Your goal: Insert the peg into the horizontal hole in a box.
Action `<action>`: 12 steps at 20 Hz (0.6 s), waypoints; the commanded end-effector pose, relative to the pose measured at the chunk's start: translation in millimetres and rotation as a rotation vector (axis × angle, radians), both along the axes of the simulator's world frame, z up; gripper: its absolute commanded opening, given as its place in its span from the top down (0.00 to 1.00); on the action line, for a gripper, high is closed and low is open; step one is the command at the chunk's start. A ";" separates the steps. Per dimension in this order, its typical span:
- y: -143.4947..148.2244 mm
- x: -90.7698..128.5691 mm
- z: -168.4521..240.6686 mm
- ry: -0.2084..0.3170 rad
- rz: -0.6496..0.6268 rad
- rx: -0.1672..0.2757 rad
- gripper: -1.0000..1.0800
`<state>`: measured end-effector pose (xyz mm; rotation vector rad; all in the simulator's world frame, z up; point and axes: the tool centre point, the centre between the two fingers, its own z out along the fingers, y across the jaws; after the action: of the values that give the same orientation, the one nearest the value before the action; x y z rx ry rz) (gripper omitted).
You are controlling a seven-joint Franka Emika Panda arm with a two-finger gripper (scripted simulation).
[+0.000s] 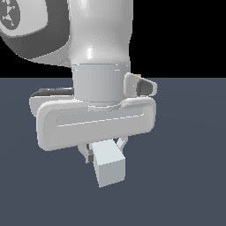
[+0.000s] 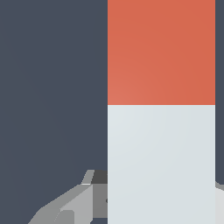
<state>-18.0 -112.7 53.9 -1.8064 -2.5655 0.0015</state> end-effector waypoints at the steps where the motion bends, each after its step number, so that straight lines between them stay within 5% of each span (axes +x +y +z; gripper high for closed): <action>1: 5.7 -8.0 8.2 -0.004 -0.068 0.000 1.00; 12: 35.2 -39.1 33.9 -0.004 -0.336 0.000 1.00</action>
<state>-54.5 -81.8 82.8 -2.1691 -2.2677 0.0013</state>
